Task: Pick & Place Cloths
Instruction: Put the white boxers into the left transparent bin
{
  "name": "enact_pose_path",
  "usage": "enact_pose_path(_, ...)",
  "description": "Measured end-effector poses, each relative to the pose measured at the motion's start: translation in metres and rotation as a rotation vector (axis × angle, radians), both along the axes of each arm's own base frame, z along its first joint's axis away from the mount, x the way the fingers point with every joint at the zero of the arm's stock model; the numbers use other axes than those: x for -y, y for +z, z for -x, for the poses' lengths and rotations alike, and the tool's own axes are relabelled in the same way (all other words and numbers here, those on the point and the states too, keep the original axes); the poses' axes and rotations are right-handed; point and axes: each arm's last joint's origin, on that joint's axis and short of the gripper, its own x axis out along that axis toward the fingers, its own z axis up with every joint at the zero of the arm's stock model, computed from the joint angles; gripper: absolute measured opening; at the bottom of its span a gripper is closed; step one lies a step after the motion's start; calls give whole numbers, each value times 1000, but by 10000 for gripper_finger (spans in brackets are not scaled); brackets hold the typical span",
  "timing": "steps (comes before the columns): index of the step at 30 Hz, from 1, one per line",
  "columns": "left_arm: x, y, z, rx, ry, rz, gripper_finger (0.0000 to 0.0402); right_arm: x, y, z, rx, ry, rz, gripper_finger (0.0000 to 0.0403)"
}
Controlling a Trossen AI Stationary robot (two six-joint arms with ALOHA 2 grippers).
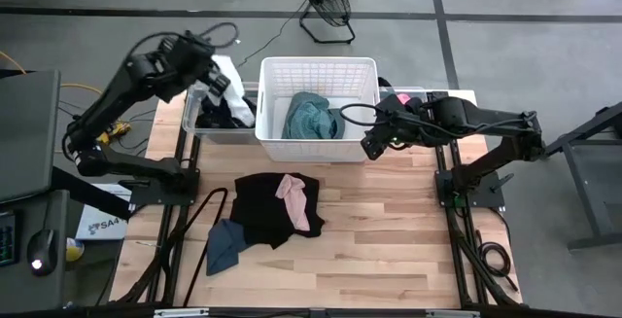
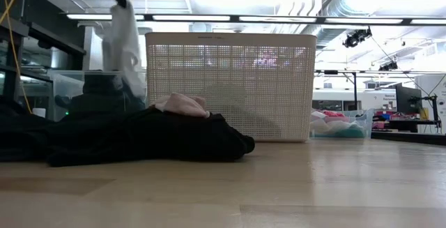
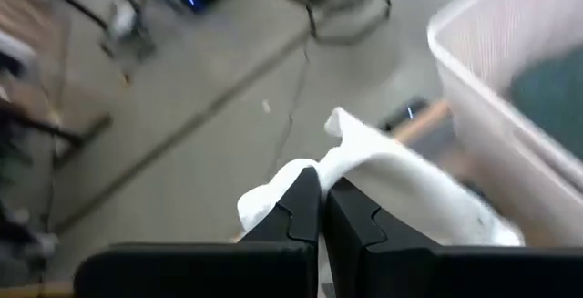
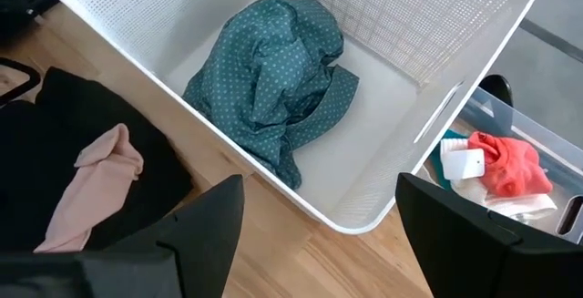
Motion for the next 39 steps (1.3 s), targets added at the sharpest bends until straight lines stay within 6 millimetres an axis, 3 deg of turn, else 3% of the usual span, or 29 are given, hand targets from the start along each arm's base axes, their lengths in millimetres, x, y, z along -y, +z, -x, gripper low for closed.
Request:
enact_pose_path(5, -2, -37, -5, -4, 45, 156, 0, 0, 0, 0, -4, 5, 3, 279)
enact_pose_path(17, -3, -98, -10, 30, 185, 381, 0, 0, 0, 0, -9, 15, 7, 279)
enact_pose_path(24, -26, -136, -7, 95, 236, 458, 0, 0, 0, 0, -9, 15, 6, 279)
enact_pose_path(34, -55, -193, 19, 251, 293, 598, 0, 0, 0, 0, -8, 15, 5, 279)
enact_pose_path(39, -58, -200, 19, 266, 272, 624, 0, 0, 0, 0, 0, 3, -3, 279)
